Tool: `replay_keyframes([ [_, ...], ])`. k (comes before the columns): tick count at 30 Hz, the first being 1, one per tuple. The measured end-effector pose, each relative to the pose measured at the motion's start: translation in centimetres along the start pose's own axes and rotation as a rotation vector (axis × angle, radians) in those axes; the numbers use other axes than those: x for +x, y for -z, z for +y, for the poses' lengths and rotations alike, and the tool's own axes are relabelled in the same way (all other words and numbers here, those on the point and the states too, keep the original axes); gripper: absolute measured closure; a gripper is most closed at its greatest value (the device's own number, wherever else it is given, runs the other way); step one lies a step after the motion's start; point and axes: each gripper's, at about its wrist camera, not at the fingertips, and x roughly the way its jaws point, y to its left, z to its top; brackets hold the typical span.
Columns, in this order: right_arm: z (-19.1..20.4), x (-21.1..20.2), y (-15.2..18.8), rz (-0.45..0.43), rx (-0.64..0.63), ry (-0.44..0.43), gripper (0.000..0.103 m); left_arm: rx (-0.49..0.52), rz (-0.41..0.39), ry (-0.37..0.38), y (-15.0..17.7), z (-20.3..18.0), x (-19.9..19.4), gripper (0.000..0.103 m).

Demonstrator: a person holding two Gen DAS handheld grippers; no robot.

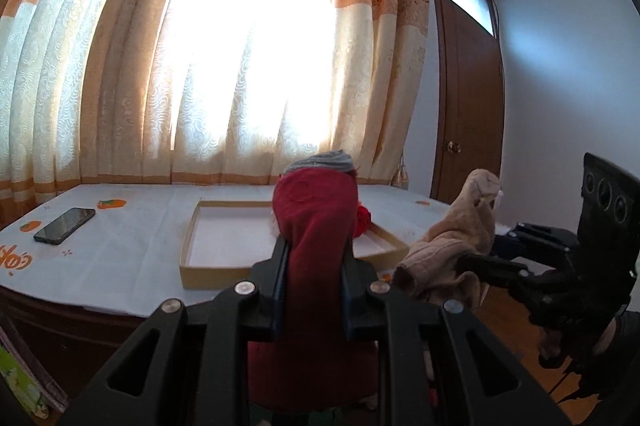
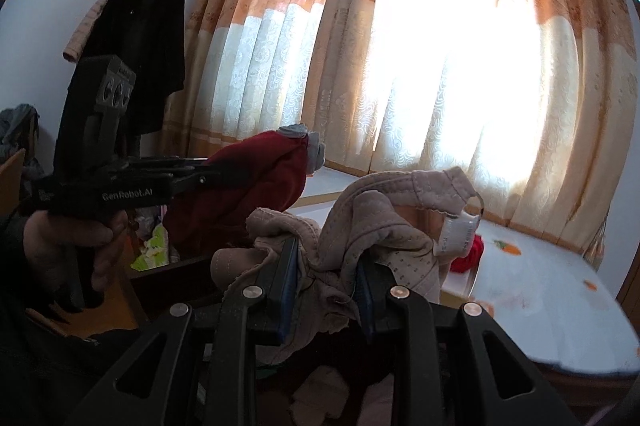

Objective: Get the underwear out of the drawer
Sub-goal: 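Carry the red and beige garments over the beige tray with both grippers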

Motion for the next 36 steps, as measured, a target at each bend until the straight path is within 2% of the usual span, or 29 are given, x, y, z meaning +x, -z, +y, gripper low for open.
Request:
replay_keyframes([
  [8,-2.9,3.1,-3.0,0.042,-0.016,-0.025,0.074,-0.001,0.004,-0.004,-2.2,1.6,2.4,0.083],
  [15,-4.6,6.1,-5.0,0.098,-0.036,-0.047,0.074,-0.012,0.044,-0.004,-3.5,3.2,5.2,0.083],
  [26,-6.1,12.1,-7.9,0.207,-0.094,-0.067,0.074,-0.043,0.167,-0.055,-5.9,6.9,11.1,0.083],
  [36,-6.7,19.2,-8.7,0.335,-0.184,-0.057,0.074,-0.076,0.243,-0.082,-7.2,9.4,16.3,0.083],
])
